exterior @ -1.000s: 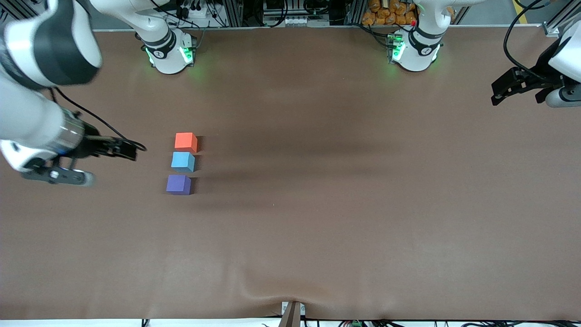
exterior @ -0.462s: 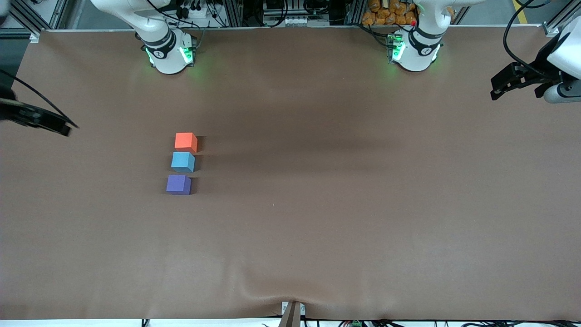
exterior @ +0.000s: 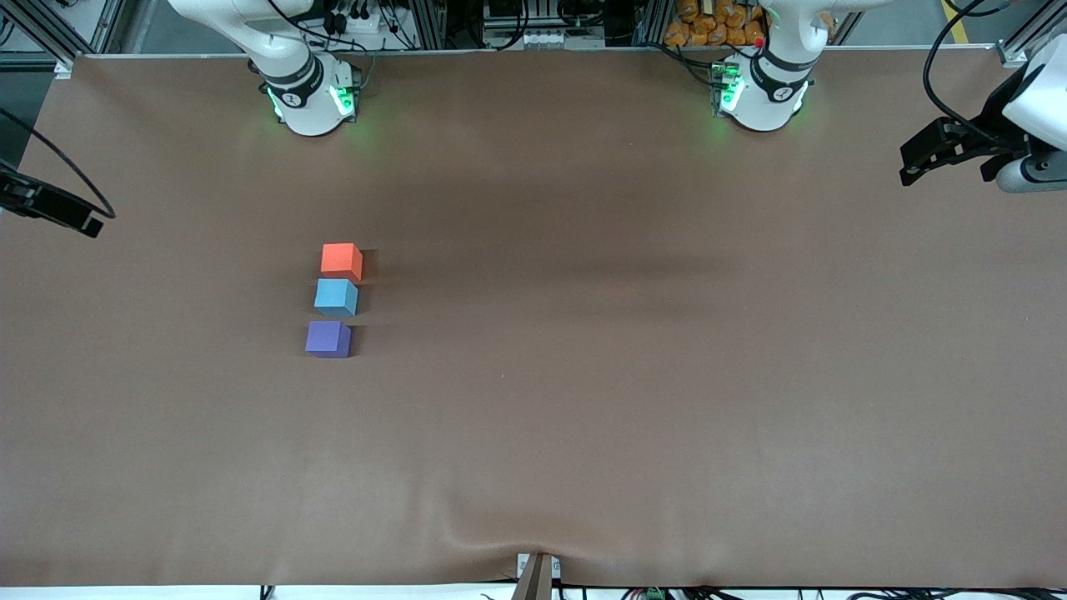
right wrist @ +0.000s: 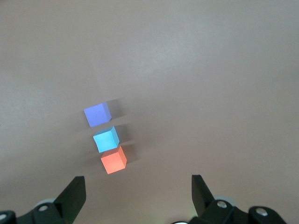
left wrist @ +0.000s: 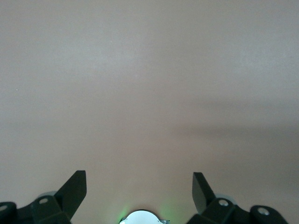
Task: Place blue block between orange and purple blocks
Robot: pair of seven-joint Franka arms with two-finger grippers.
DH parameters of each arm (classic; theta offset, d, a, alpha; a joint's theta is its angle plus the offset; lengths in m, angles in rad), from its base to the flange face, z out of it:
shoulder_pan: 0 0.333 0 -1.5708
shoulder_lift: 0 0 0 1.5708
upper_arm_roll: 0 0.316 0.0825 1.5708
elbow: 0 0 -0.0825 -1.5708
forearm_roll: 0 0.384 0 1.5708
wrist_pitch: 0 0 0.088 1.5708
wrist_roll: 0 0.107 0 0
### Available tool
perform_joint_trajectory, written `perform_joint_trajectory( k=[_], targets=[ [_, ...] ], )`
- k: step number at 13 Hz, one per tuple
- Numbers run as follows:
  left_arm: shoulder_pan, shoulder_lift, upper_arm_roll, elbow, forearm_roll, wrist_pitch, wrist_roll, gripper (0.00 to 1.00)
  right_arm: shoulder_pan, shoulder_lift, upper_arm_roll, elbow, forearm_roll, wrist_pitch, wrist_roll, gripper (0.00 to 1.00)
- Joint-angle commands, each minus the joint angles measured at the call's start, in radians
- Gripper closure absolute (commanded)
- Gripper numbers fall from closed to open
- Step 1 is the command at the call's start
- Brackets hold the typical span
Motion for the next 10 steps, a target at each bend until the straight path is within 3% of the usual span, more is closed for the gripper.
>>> perform_joint_trajectory(
  k=[1,5,10],
  targets=[
    [0.008,-0.011,-0.001,-0.002,-0.010,-0.003,0.015,0.00,-0.021,-0.063,0.013,-0.088,-0.015,0.041,-0.017,0.00],
    [0.040,-0.023,-0.002,0.000,-0.049,-0.003,0.015,0.00,-0.023,-0.038,0.015,-0.020,-0.021,0.069,-0.037,0.00],
    [0.039,0.003,-0.002,0.035,-0.043,0.003,0.015,0.00,-0.064,-0.047,0.013,-0.035,-0.014,0.072,-0.185,0.00]
  ],
)
